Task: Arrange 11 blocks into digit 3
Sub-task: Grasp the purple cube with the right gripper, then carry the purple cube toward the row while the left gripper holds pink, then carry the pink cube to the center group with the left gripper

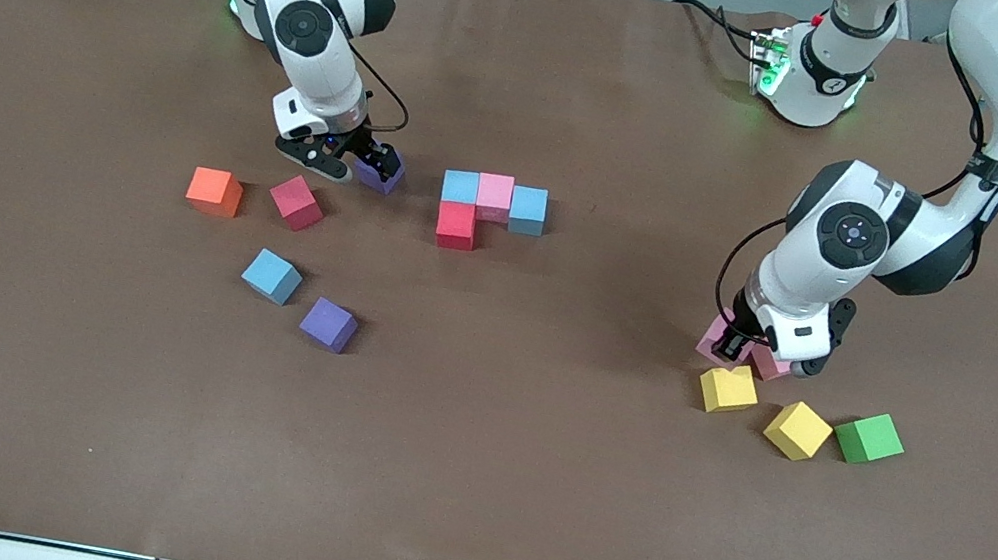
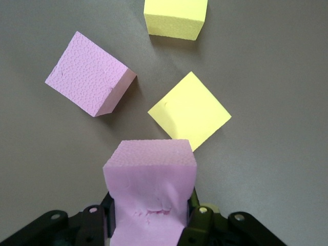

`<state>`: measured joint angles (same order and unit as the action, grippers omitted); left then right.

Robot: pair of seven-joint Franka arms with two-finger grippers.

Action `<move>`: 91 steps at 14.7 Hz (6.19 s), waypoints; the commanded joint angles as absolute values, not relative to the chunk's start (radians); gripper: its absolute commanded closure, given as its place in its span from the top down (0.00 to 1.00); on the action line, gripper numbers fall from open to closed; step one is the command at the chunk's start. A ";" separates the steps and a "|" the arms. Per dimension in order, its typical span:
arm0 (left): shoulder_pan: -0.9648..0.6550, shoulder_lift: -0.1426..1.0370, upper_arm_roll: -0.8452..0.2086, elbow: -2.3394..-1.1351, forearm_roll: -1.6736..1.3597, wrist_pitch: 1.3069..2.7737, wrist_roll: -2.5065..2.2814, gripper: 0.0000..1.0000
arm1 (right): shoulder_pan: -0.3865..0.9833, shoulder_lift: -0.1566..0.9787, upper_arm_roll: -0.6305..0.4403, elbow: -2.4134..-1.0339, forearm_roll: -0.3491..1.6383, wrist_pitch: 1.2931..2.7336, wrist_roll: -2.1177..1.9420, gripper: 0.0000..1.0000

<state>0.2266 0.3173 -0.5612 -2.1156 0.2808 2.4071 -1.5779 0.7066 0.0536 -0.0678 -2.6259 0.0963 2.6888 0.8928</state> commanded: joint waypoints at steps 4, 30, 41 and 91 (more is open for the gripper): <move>0.225 0.322 -0.568 -2.071 0.282 2.341 -1.592 0.32 | 0.749 0.103 -0.057 -2.645 0.089 2.741 0.925 0.90; 0.219 0.342 -0.569 -2.069 0.282 2.339 -1.595 0.32 | 0.719 0.463 -0.061 -1.774 0.087 2.270 0.664 0.00; 0.206 0.367 -0.569 -2.052 0.282 2.339 -1.595 0.33 | 0.733 0.586 -0.060 -1.716 0.087 2.272 0.594 0.00; -0.138 0.660 -0.561 -1.775 0.499 2.349 -2.459 0.39 | 0.770 0.588 -0.060 -1.801 0.098 2.316 0.620 0.01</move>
